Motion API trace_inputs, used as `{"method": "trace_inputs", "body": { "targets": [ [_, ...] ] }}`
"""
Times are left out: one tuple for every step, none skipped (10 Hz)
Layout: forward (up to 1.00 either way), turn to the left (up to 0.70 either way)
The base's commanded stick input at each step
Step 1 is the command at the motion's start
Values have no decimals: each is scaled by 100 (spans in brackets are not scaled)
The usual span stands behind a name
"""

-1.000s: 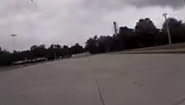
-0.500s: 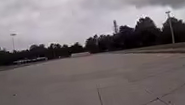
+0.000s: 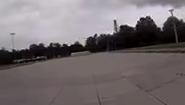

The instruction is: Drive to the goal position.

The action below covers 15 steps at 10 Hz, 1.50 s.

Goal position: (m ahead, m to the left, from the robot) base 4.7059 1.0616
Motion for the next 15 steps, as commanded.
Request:
{"method": "trace_inputs", "body": {
  "targets": [
    [100, 5],
    [100, -2],
    [100, 1],
    [100, 3],
    [100, 2],
    [100, 0],
    [100, 0],
    [100, -1],
    [100, -2],
    [100, -3],
    [100, -4],
    [100, -10],
    [100, -14],
    [100, -11],
    [100, -9]
  ]
}}
